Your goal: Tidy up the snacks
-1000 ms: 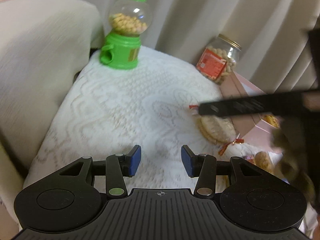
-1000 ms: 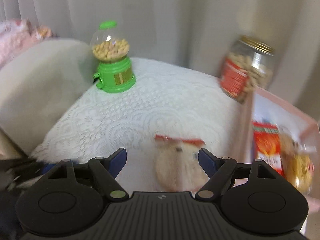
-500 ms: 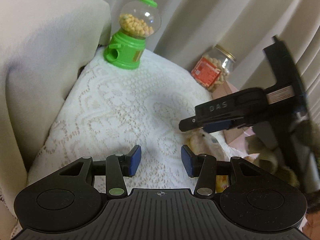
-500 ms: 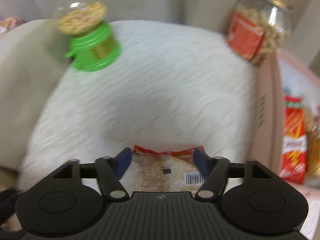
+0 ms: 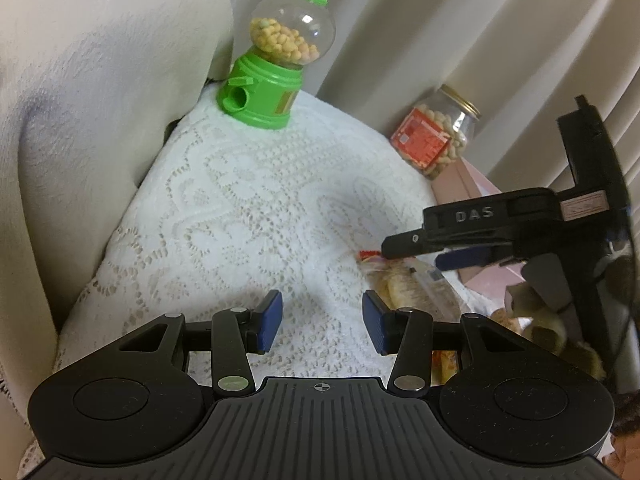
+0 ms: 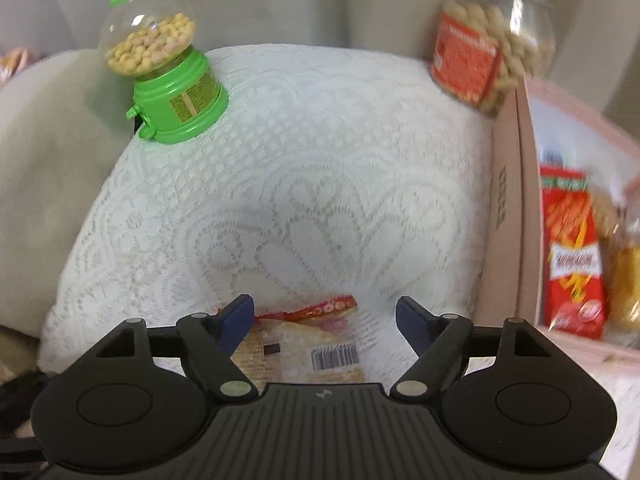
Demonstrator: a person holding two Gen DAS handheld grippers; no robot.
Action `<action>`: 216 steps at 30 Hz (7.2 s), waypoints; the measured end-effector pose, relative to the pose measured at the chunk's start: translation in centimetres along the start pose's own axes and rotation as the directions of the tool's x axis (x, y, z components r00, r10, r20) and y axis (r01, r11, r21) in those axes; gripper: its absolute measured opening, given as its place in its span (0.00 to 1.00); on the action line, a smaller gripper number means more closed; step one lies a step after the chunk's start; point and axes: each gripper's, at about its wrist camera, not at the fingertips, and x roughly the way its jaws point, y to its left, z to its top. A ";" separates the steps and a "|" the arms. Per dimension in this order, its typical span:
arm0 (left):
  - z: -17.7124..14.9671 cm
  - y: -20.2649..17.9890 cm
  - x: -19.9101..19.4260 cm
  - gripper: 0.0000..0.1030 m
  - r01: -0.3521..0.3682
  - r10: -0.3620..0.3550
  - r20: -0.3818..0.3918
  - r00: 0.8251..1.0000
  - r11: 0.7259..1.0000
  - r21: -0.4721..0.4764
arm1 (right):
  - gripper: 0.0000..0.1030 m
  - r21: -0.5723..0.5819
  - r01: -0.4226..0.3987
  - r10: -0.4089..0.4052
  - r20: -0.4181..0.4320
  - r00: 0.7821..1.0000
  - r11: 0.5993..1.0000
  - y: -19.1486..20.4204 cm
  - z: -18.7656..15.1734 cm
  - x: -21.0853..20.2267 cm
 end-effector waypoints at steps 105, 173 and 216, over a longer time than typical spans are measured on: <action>3.6 -3.4 2.9 0.71 -0.175 0.180 -0.060 0.982 0.981 0.083 | 0.89 -0.092 0.063 -0.023 0.385 0.923 0.994 -0.4 -20.2 -5.7; 3.0 -20.3 -1.6 0.81 0.185 -0.223 0.014 0.975 0.839 0.511 | 0.61 0.097 0.106 -0.144 0.648 0.748 0.990 -12.0 -15.5 -25.0; -1.6 -18.9 6.4 0.73 0.178 -0.082 -0.259 0.962 0.910 0.373 | 0.79 0.283 0.180 -0.296 0.452 0.842 0.942 -18.9 -19.7 -15.5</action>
